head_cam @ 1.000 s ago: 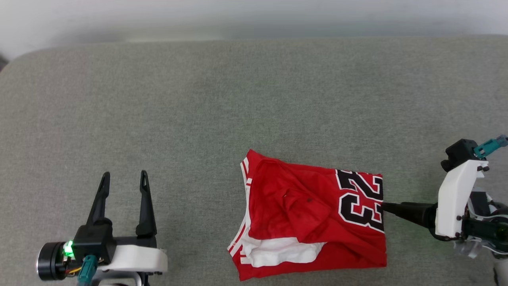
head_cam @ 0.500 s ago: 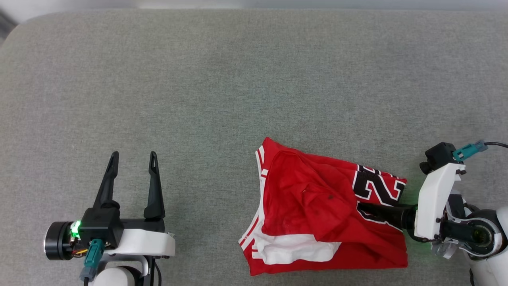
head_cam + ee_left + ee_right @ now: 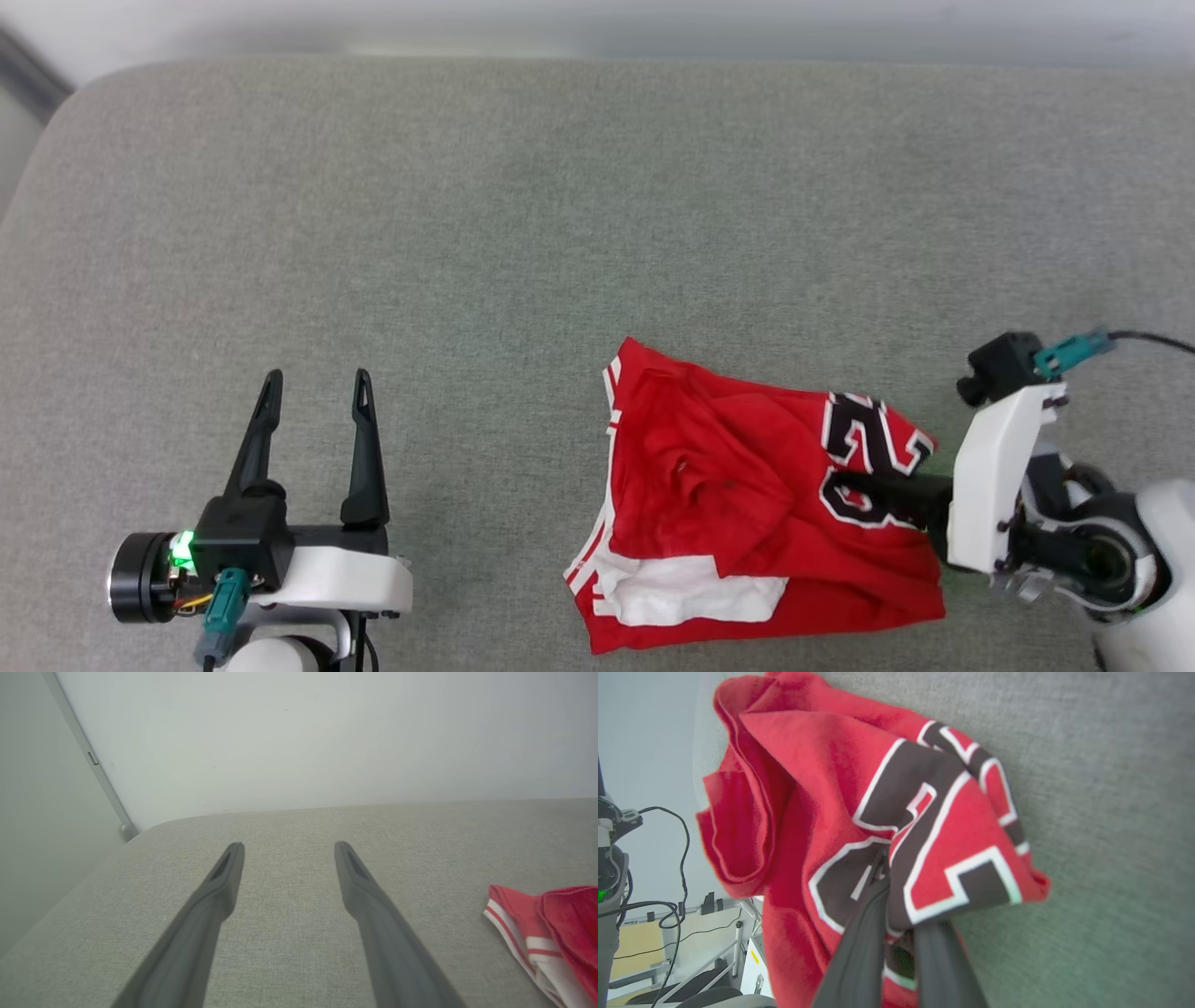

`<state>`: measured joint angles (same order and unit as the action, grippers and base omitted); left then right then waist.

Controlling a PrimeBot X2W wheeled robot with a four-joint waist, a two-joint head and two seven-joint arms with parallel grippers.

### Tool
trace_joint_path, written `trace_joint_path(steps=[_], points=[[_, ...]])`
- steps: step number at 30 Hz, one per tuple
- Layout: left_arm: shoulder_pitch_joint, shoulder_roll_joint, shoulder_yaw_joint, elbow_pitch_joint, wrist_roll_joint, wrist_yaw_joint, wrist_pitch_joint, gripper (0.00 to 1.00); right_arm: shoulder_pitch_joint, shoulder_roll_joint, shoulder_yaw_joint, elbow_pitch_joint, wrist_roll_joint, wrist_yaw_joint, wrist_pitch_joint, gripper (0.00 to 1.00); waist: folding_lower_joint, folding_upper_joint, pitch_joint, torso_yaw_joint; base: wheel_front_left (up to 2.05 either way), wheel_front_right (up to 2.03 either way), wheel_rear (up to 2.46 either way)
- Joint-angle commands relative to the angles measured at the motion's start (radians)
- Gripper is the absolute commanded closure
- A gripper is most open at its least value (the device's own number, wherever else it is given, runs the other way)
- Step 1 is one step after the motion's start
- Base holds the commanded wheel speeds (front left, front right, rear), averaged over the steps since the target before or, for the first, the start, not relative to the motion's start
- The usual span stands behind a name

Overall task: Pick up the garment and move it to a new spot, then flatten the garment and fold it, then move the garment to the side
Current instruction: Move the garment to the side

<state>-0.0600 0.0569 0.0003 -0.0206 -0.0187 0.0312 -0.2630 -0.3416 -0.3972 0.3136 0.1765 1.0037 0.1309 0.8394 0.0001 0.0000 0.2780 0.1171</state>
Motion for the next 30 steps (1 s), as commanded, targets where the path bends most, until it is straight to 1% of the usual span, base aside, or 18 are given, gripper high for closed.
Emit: trace_joint_path(steps=[1,5,8,13,17,20,23,27,29,30], points=[[0.013,-0.001,0.001,0.001,0.008,0.005,-0.002,0.0,-0.025,-0.021,0.002,-0.024,0.004,0.0,-0.016,1.0,-0.0001,0.0,-0.023,-0.014,0.0,0.0,0.0],[0.032,-0.001,0.01,-0.005,0.005,0.01,-0.002,0.0,-0.051,-0.081,0.042,-0.103,-0.011,0.0,-0.031,1.0,-0.0001,0.0,-0.053,-0.054,0.0,0.0,0.0],[0.047,0.001,0.024,-0.015,0.002,0.015,-0.002,0.0,-0.087,-0.124,0.067,-0.164,-0.018,0.0,-0.032,1.0,-0.0001,0.0,-0.056,-0.106,0.0,0.0,0.0],[0.043,0.004,0.038,-0.029,0.003,0.019,-0.002,0.0,-0.141,-0.213,0.087,-0.237,-0.048,0.0,-0.037,1.0,-0.0001,0.0,-0.025,-0.199,0.0,0.0,0.0],[0.024,0.013,0.049,-0.044,0.007,0.018,-0.002,0.0,-0.182,-0.293,0.096,-0.256,-0.098,0.0,-0.049,1.0,-0.0001,0.0,0.018,-0.271,0.0,0.0,0.0],[0.007,0.024,0.055,-0.058,0.011,0.014,-0.002,0.0,-0.215,-0.357,0.097,-0.237,-0.143,0.0,-0.069,1.0,-0.0001,0.0,0.06,-0.313,0.0,0.0,0.0],[-0.013,0.043,0.059,-0.072,0.018,0.008,-0.002,0.0,-0.251,-0.421,0.095,-0.192,-0.184,0.0,-0.099,1.0,-0.0001,0.0,0.111,-0.343,0.0,0.0,0.0],[-0.047,0.064,0.058,-0.089,0.025,0.003,-0.002,0.0,-0.304,-0.507,0.083,-0.097,-0.237,-0.001,-0.14,1.0,-0.0001,0.0,0.173,-0.356,0.0,0.0,0.0],[-0.06,0.077,0.06,-0.1,0.028,0.002,-0.002,0.0,-0.332,-0.526,0.074,-0.04,-0.259,-0.001,-0.158,1.0,-0.0001,0.0,0.201,-0.359,0.0,0.0,0.0],[-0.066,0.083,0.063,-0.106,0.028,0.003,-0.002,0.0,-0.349,-0.524,0.061,-0.007,-0.26,-0.001,-0.167,1.0,-0.0001,0.0,0.217,-0.362,0.0,0.0,0.0]])
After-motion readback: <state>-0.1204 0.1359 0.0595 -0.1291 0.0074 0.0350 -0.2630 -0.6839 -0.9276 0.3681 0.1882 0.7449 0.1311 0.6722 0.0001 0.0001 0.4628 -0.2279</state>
